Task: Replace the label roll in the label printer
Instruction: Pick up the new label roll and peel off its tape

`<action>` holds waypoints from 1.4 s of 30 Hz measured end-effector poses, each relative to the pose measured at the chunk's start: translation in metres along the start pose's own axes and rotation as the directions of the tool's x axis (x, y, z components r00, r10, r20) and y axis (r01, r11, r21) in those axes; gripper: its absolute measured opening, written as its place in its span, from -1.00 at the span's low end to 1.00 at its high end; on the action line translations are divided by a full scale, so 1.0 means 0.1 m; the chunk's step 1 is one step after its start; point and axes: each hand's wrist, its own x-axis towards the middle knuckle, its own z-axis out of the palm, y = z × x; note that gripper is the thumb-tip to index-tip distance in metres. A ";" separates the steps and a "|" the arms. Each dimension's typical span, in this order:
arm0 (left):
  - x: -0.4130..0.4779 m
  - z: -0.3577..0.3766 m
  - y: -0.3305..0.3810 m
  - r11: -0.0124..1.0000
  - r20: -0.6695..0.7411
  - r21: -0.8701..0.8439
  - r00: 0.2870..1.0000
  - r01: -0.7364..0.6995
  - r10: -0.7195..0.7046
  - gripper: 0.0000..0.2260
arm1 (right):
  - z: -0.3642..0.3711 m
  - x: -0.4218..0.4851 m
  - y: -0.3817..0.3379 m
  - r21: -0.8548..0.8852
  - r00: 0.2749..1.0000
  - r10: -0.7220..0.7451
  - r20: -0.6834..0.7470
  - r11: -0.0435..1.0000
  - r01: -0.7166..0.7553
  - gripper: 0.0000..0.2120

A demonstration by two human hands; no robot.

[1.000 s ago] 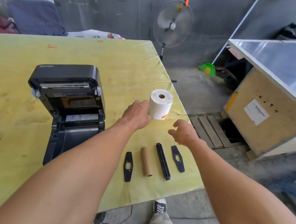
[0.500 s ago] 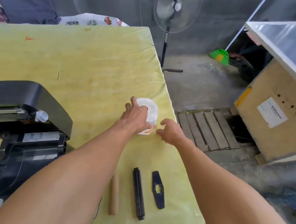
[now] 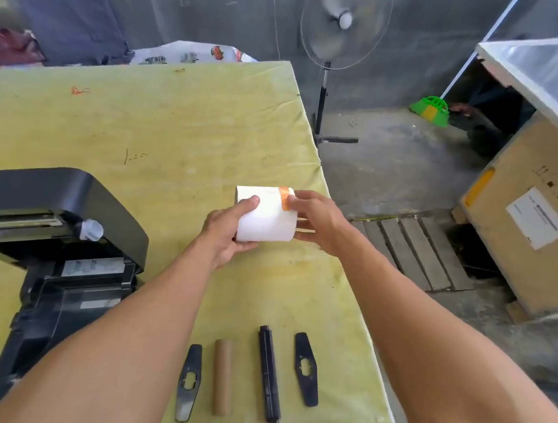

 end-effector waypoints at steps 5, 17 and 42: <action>-0.22 -0.20 -0.03 0.988 0.033 -0.152 0.999 0.002 0.003 -0.71 | 0.37 -0.33 -0.15 -0.186 0.988 -0.154 -0.025 0.972 0.147 -0.54; -0.77 -0.57 -0.30 0.972 -0.084 -0.104 0.976 -0.211 0.203 -0.63 | 0.86 -1.03 -0.21 -0.569 0.918 -0.382 -0.103 0.780 0.260 -0.89; -0.62 -0.60 -0.41 0.985 -0.097 -0.148 0.993 -0.084 0.070 -0.58 | 0.61 -1.19 -0.21 -0.514 0.857 -0.504 -0.110 0.766 0.385 -0.91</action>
